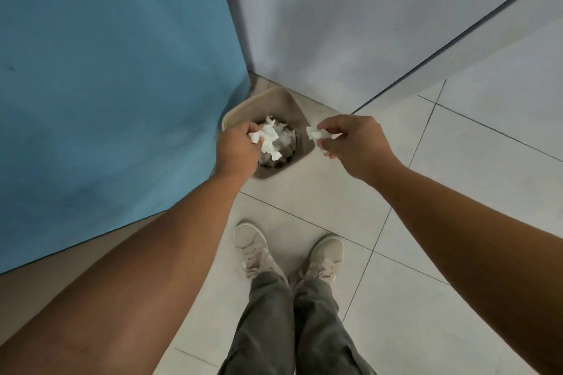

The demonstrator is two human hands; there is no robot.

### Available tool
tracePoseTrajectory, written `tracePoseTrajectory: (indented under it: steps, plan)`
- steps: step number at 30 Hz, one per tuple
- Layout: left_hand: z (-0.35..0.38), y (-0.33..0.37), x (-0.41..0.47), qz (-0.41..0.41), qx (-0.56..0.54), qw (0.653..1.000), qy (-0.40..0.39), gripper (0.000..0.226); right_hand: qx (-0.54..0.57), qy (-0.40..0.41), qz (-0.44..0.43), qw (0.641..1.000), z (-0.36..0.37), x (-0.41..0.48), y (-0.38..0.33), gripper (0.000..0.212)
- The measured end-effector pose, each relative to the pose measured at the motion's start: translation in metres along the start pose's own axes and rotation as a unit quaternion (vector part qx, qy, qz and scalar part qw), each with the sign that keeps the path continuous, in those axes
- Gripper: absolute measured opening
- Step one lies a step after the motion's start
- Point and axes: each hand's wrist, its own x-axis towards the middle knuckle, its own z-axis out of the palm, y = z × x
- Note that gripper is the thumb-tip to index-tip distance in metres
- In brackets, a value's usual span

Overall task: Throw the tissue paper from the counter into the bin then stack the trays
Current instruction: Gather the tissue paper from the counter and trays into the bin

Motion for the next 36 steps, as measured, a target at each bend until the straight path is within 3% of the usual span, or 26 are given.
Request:
tracePoseTrajectory:
  steps: [4, 7, 10, 18, 27, 32, 36]
  plan:
    - [0.033, -0.016, 0.022, -0.024, -0.012, 1.000, -0.013, 0.024, -0.022, 0.003, -0.004, 1.000, 0.015, 0.031, 0.017, 0.021]
    - [0.050, -0.024, 0.037, -0.050, -0.052, 0.993, -0.094, 0.058, -0.035, 0.008, -0.011, 0.999, 0.025, 0.048, 0.034, 0.019]
    - [0.059, -0.031, 0.046, -0.051, -0.043, 0.993, -0.100, 0.075, -0.042, 0.011, -0.013, 0.999, 0.033, 0.058, 0.050, 0.021]
    - [0.045, -0.044, 0.042, -0.022, -0.039, 0.998, -0.044, 0.045, -0.040, 0.007, -0.005, 0.999, 0.073, 0.076, 0.060, 0.026]
    - [0.029, -0.061, 0.046, -0.030, -0.053, 0.997, -0.041, 0.037, -0.121, -0.040, 0.000, 0.992, 0.119, 0.100, 0.063, 0.052]
    - [0.018, -0.049, 0.042, -0.031, -0.068, 0.996, -0.040, 0.040, -0.130, -0.030, 0.021, 0.991, 0.111, 0.091, 0.064, 0.053]
    - [-0.003, -0.024, 0.020, 0.015, 0.011, 0.999, -0.051, 0.043, -0.113, -0.009, -0.001, 0.994, 0.089, 0.058, 0.039, 0.046]
